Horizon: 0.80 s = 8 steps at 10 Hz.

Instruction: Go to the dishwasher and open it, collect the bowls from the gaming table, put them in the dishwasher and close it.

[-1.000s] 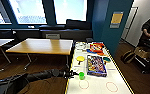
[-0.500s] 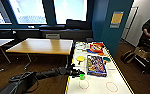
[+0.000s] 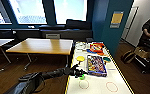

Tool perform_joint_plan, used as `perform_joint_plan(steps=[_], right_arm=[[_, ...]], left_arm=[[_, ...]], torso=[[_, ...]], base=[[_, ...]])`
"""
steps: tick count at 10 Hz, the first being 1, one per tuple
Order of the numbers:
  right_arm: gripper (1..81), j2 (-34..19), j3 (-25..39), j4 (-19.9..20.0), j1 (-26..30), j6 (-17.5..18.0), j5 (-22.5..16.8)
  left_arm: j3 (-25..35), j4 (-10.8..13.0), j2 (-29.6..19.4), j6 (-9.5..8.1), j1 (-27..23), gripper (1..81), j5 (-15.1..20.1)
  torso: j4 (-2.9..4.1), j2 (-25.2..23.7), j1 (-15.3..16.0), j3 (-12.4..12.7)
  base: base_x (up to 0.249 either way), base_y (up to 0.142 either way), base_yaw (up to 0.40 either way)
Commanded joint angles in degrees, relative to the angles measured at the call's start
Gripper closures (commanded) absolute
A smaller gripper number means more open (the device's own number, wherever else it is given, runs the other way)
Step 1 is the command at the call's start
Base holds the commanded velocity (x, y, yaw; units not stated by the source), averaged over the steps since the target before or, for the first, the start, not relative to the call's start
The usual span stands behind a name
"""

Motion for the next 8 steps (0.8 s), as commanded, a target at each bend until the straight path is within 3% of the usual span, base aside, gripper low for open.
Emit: perform_joint_plan(steps=[1, 3, 4, 5, 6, 7, 8], right_arm=[[81.1, -1.9, 1.9, -1.0, 3.4, -0.4, -2.8], [81.1, -1.8, 2.1, -1.5, 3.5, -0.3, -2.8], [81.1, -1.7, 2.1, -1.5, 3.6, -0.4, -2.8], [81.1, -1.7, 2.1, -1.5, 3.6, -0.4, -2.8], [81.1, -1.4, 2.0, -1.9, 3.6, -0.4, -2.8], [81.1, -1.3, 2.0, -2.0, 3.6, -0.4, -2.8], [81.1, -1.3, 2.0, -2.1, 3.6, -0.4, -2.8]], left_arm=[[-1.4, -0.3, 2.0, -0.17, -9.3, 1.0, 1.3], [-1.4, -0.1, 1.0, -0.17, -9.3, 1.0, 1.3], [-1.0, -0.1, -0.1, -0.17, -9.3, 1.0, 1.3], [-0.7, -0.1, -0.9, -0.17, -9.3, 1.0, 1.3], [-0.4, -0.1, -1.4, -0.08, -9.2, 1.0, 1.3], [-0.6, 0.0, -1.3, -0.08, -8.9, 1.0, 1.3], [-1.7, -0.1, -0.7, -0.08, -8.6, 1.0, 0.9]], torso=[[0.0, 0.0, 0.0, 0.0], [-3.02, 0.0, 0.0, 0.0], [-3.78, 0.0, 0.0, 0.0], [-1.94, 0.0, 0.0, 0.0], [-2.97, 0.0, 0.0, 0.0], [-3.49, 0.0, 0.0, 0.0], [-3.47, 0.0, 0.0, 0.0]], base=[[0.0, 0.0, 0.0], [0.0, 0.0, 0.0], [0.0, 0.0, 0.0], [0.0, 0.0, 0.0], [0.0, 0.0, 0.0], [0.0, 0.0, 0.0], [0.0, 0.0, 0.0]])
